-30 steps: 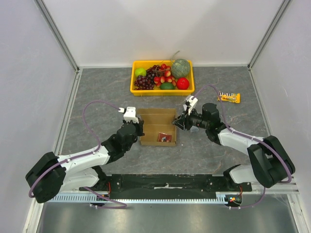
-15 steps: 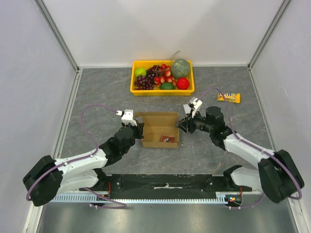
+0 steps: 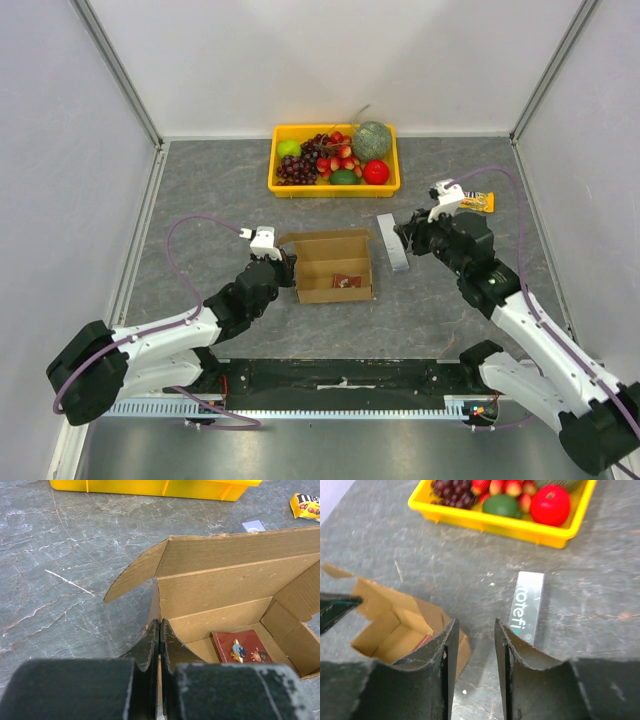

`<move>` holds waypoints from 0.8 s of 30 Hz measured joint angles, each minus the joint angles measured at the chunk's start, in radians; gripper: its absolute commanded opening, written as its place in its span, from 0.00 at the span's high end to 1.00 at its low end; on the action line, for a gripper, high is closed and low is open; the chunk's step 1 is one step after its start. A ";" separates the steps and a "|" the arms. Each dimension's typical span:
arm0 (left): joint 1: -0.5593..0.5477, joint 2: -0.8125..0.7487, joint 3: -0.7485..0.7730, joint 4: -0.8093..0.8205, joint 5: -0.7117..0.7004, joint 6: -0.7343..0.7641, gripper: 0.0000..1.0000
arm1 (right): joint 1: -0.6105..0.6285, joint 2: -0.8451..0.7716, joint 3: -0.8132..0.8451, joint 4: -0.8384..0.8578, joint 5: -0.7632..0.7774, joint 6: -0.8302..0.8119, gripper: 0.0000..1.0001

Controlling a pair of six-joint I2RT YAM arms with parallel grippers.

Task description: Fold the paper box

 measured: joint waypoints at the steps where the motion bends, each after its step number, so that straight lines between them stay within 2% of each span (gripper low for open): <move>1: 0.000 -0.001 0.000 -0.001 0.000 0.000 0.98 | 0.000 -0.032 -0.002 -0.003 0.033 0.013 0.54; 5: 0.000 -0.010 0.000 -0.011 0.000 0.000 0.98 | -0.002 -0.082 0.002 -0.001 0.062 0.034 0.54; 11: 0.000 -0.017 0.002 -0.023 0.000 0.000 0.98 | 0.000 0.068 0.078 -0.084 -0.037 0.063 0.57; 14: 0.000 -0.017 0.005 -0.026 0.001 0.000 0.98 | 0.000 0.075 0.078 -0.128 -0.077 0.104 0.57; 24: 0.000 -0.004 0.025 -0.043 0.007 0.000 0.98 | 0.003 0.141 0.064 -0.069 -0.155 0.143 0.56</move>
